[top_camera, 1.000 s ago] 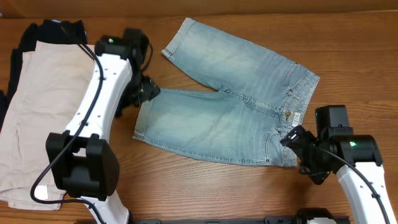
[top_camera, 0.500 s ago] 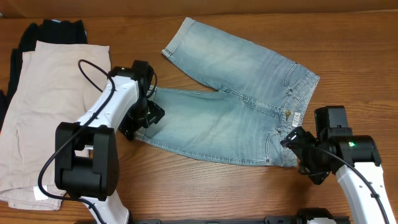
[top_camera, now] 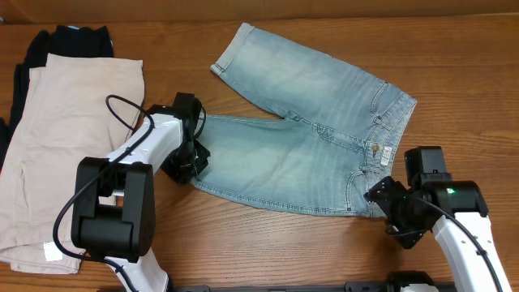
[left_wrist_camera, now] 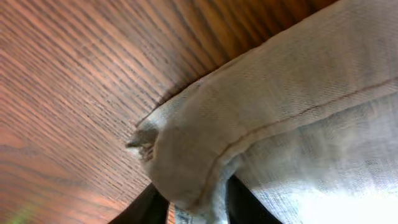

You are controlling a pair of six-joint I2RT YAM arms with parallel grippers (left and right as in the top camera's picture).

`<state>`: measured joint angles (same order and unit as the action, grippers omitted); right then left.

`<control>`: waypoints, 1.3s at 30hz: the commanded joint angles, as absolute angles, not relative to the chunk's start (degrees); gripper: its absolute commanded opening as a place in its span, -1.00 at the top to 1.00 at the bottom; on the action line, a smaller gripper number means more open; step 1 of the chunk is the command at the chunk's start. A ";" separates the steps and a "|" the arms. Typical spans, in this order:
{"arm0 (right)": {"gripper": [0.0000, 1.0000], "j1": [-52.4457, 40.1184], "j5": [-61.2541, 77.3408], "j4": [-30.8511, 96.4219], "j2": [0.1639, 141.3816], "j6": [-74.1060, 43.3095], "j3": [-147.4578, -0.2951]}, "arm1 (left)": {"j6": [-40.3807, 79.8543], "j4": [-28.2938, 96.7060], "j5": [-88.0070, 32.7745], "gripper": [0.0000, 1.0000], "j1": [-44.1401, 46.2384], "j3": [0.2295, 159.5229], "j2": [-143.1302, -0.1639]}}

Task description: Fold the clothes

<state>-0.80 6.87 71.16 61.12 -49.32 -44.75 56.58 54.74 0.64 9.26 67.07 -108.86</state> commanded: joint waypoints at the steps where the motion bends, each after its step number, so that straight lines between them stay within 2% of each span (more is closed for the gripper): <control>1: -0.79 -1.74 9.76 68.49 60.49 -52.82 -41.78 | 56.75 54.61 0.40 0.53 9.02 66.15 -107.98; 2: -0.75 -2.17 10.26 67.44 60.49 -52.84 -40.88 | 56.71 54.65 0.40 0.53 9.02 66.15 -107.98; 3: -0.73 -2.59 10.59 66.24 60.49 -53.71 -39.81 | 56.55 54.81 0.40 0.64 9.02 66.15 -107.98; 4: -0.71 -3.20 10.61 64.31 60.49 -55.66 -37.95 | 56.55 54.83 0.40 0.84 9.02 66.15 -107.98; 5: -0.68 -3.42 10.61 63.53 60.49 -55.96 -37.32 | 56.55 55.00 0.38 0.91 9.02 66.15 -107.98; 6: -0.54 -4.03 10.63 61.14 60.49 -56.10 -35.62 | 56.55 55.24 0.38 0.92 9.02 66.15 -107.98; 7: -0.48 -4.29 10.61 60.29 60.49 -56.49 -34.96 | 56.55 55.48 0.38 0.92 9.02 66.15 -107.98; 13: -0.24 -5.63 9.26 53.34 60.51 -58.78 -30.68 | 56.55 56.29 0.62 0.91 9.04 66.15 -107.98; 18: -0.16 -5.63 -1.61 51.83 60.55 -59.96 -30.26 | 53.74 54.52 0.64 0.92 9.02 66.15 -107.98; 24: -0.10 -5.63 -2.55 47.62 64.01 -60.31 -30.00 | 51.22 52.60 0.58 0.92 8.91 66.15 -107.98; 31: -0.09 -5.63 0.27 43.97 74.81 -60.31 -30.00 | 49.58 52.45 0.38 0.92 8.91 66.15 -107.98; 32: -0.04 -5.63 0.60 43.97 75.61 -60.29 -30.00 | 49.19 52.77 0.38 0.92 8.91 66.15 -107.98; 36: 0.60 -5.61 1.56 44.03 76.07 -60.27 -30.13 | 48.53 53.76 0.38 0.92 9.17 66.48 -107.96; 38: 0.69 -5.39 1.41 45.45 75.75 -60.03 -30.96 | 46.85 54.52 0.30 0.92 9.15 68.29 -107.94; 39: 0.85 -4.71 1.26 47.92 75.42 -59.90 -32.60 | 45.87 56.45 0.47 0.92 8.93 70.94 -107.83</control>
